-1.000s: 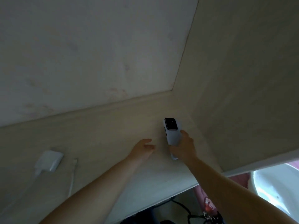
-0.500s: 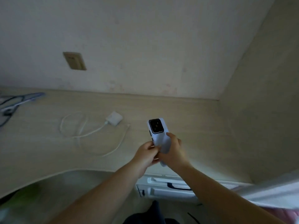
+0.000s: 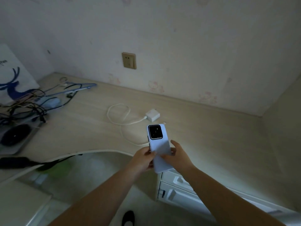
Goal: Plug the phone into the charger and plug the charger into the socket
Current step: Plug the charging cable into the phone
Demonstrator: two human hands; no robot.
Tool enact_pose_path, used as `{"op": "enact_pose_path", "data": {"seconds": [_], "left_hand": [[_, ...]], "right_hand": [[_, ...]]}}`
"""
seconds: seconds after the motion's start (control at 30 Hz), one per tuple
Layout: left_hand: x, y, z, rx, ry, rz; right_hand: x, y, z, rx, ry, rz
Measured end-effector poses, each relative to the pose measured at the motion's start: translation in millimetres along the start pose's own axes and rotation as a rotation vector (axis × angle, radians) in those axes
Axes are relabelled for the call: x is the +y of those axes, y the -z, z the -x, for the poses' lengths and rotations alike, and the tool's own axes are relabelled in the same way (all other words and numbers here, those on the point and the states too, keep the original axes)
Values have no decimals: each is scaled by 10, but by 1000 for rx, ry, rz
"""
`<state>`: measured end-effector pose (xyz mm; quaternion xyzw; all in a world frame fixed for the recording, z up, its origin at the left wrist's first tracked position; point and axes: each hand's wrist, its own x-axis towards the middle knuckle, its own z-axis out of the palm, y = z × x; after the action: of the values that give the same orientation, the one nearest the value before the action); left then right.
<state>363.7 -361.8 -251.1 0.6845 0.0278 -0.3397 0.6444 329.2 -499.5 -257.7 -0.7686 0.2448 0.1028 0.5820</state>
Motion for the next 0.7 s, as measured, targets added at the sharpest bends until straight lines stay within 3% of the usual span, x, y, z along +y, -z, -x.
{"op": "enact_pose_path", "data": {"seconds": [0.43, 0.7], "left_hand": [[419, 1102, -660, -104, -3, -26], [635, 1633, -1247, -201, -18, 48]], "right_hand": [[-526, -717, -768, 61, -145, -292], [-927, -1065, -1217, 129, -128, -433]]}}
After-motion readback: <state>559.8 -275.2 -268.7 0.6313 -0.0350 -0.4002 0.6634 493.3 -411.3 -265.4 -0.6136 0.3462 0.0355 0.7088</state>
